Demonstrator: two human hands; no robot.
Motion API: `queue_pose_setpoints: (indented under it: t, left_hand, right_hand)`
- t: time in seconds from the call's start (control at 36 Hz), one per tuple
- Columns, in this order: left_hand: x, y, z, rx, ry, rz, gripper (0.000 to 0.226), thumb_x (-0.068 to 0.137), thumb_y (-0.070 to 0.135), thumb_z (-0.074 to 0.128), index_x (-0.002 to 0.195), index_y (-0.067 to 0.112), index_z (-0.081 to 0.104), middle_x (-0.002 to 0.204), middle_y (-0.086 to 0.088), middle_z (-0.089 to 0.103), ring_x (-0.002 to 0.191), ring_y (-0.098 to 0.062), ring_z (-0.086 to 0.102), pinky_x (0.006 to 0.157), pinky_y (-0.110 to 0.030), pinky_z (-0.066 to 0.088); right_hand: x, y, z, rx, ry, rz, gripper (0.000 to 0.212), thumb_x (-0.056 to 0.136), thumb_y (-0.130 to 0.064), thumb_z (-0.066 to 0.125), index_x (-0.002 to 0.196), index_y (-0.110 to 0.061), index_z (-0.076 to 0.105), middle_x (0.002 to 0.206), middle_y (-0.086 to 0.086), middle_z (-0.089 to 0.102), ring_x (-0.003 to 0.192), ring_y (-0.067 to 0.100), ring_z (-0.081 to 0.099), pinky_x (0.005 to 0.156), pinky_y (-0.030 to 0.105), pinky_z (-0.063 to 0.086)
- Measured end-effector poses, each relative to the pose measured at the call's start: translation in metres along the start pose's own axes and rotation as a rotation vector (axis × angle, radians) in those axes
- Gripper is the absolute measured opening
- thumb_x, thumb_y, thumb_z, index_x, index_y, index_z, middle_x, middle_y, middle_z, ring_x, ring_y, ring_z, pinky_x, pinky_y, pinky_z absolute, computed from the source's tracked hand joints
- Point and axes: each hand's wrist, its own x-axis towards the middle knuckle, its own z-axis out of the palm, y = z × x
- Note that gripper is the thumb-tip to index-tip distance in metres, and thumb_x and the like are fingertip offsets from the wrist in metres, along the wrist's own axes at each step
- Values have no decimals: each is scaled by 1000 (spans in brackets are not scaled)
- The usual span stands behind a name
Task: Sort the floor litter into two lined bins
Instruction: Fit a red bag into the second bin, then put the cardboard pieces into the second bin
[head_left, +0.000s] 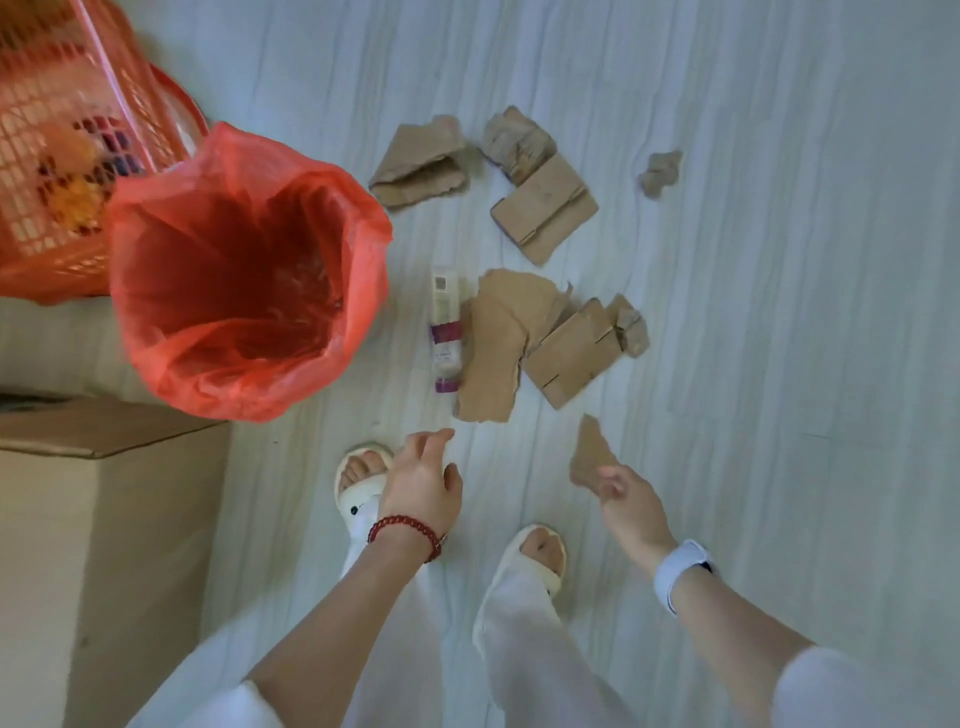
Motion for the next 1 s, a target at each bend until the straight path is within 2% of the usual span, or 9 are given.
queue_pose_setpoints:
  t: [0.08, 0.17, 0.28, 0.33, 0.47, 0.58, 0.78, 0.89, 1.0]
  left_hand:
    - [22, -16, 43, 181, -136, 49, 46, 93, 15, 45, 138, 15, 38, 137, -6, 40, 124, -23, 40, 99, -33, 39]
    - [54, -27, 75, 354, -210, 126, 47, 93, 18, 44, 139, 18, 35, 140, -4, 37, 127, -22, 36, 103, -37, 36]
    - [111, -35, 99, 593, -101, 307, 46, 91, 22, 49, 136, 20, 40, 141, -1, 39, 129, -23, 35, 100, -37, 28]
    - [145, -37, 111, 664, -30, 392, 50, 89, 26, 54, 136, 18, 41, 140, -4, 41, 129, -25, 36, 99, -39, 27]
    - [223, -32, 133, 938, -21, 494, 64, 88, 34, 55, 142, 18, 27, 152, -3, 22, 133, -24, 30, 100, -41, 26]
    - [270, -30, 137, 1056, -21, 522, 82, 86, 42, 54, 148, 19, 7, 156, 0, 4, 142, -21, 11, 107, -45, 20]
    - [310, -19, 131, 1267, -134, 566, 130, 60, 68, 68, 144, 25, -20, 155, 1, -17, 142, -28, -17, 113, -58, 2]
    - [311, -13, 132, 1318, -111, 585, 132, 55, 66, 72, 145, 27, -17, 154, -6, -1, 142, -32, -12, 110, -63, -2]
    - [305, -16, 136, 1291, -58, 589, 121, 56, 60, 75, 146, 21, 4, 141, -8, 27, 137, -28, 16, 110, -63, 3]
  right_hand:
    - [35, 48, 9, -147, -55, -51, 34, 94, -4, 39, 120, -11, 59, 134, 14, 49, 114, 30, 55, 69, 13, 31]
    - [73, 81, 20, -315, -88, -80, 37, 93, -7, 40, 128, -11, 52, 134, 19, 46, 118, 31, 51, 91, 25, 39]
    - [128, 98, 36, -401, -81, -182, 42, 89, -18, 53, 130, -11, 46, 126, 12, 46, 120, 32, 45, 95, 37, 42]
    - [157, 104, 47, -455, -46, -224, 64, 81, -28, 63, 137, -19, 33, 128, 7, 40, 120, 29, 40, 89, 36, 43]
    - [211, 119, 76, -660, 62, -329, 97, 66, -28, 60, 142, -29, 1, 148, 7, 7, 135, 33, 15, 105, 42, 32]
    - [238, 128, 87, -780, 82, -409, 101, 66, -31, 64, 143, -28, -1, 148, 5, -1, 133, 35, 16, 103, 42, 35]
    - [248, 127, 89, -818, 154, -432, 70, 69, -25, 66, 128, -13, 30, 124, 6, 36, 110, 26, 39, 84, 35, 44]
    - [246, 120, 91, -787, 159, -381, 58, 72, -20, 65, 121, -10, 35, 121, 6, 39, 113, 25, 39, 83, 33, 40]
    - [239, 114, 96, -804, 180, -379, 42, 82, -13, 53, 120, -8, 35, 122, 9, 44, 113, 27, 43, 85, 33, 36]
